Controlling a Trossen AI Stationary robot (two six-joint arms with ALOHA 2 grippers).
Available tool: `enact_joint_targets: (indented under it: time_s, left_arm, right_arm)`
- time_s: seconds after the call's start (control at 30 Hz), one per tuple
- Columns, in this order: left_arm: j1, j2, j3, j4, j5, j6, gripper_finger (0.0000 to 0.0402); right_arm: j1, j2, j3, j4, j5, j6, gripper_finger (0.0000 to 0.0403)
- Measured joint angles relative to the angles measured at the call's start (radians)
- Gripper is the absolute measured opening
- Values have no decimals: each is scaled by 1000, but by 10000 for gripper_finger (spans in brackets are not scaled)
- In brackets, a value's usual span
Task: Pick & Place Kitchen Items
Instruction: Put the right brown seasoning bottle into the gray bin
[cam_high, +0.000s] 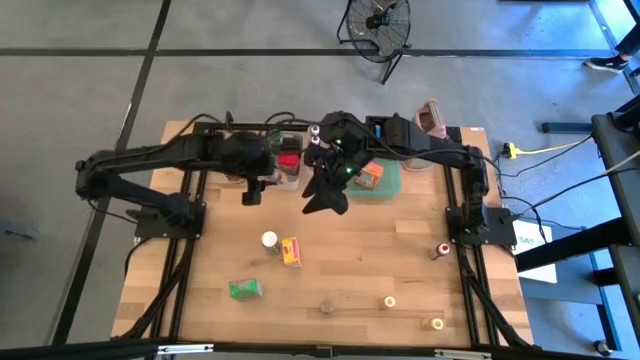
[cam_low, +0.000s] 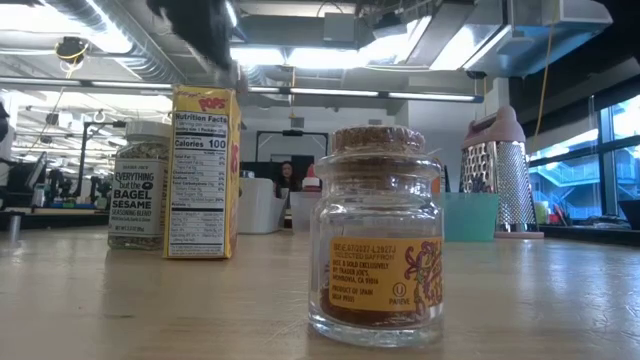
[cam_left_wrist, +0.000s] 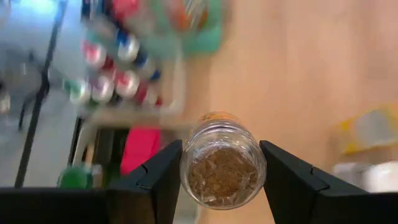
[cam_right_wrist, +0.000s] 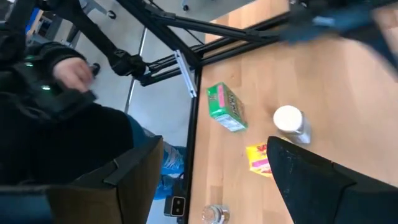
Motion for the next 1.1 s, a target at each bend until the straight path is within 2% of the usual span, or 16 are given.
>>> enact_joint_targets:
  time_s: [0.2,0.37,0.9,1.1]
  left_arm:
    - [134,114,0,-72,33,-24,184]
    - [196,188,0,-73,38,-44,184]
    - [203,354,0,73,57,-34,184]
    - [214,409,0,83,62,-38,184]
  right_arm:
    - [49,0,0,46,0,-2,289]
    - [82,0,0,51,0,-22,289]
    - [105,0,0,78,35,-88,289]
    - [140,-12,0,120,37,-193,289]
